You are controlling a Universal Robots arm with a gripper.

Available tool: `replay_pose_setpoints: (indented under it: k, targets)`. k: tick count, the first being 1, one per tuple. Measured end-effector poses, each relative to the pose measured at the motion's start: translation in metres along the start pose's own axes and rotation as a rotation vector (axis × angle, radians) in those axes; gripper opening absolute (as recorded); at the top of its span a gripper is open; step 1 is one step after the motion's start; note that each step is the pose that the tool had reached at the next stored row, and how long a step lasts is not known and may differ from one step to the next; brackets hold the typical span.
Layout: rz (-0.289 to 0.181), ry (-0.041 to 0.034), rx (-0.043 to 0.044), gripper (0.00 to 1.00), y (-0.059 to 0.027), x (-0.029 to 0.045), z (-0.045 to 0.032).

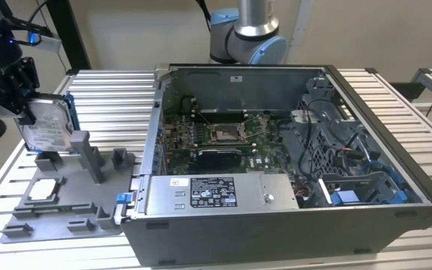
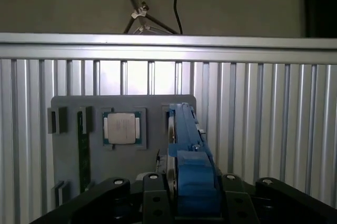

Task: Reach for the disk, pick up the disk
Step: 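Pick up the disk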

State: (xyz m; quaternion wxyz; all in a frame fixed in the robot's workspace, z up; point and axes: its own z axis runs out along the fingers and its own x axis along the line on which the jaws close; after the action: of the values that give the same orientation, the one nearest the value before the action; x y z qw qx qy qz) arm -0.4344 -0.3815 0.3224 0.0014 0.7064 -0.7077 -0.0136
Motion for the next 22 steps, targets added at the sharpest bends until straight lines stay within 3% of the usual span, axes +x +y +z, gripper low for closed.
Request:
replay_pose_setpoints:
  k: [2, 4, 7, 14, 22]
  targets:
    - [-0.001, 0.0000, 0.0090, 0.00, 0.0001, -0.0001, -0.0028]
    - [-0.002, 0.0000, 0.0267, 0.00, 0.0001, -0.0001, -0.0041]
    - [-0.002, 0.0000, 0.0452, 0.00, 0.0001, -0.0001, -0.0085]
    - [-0.002, -0.0001, 0.0573, 0.00, 0.0006, -0.0005, -0.0303]
    - [-0.002, -0.0001, 0.0579, 0.00, 0.0014, -0.0012, -0.0664]
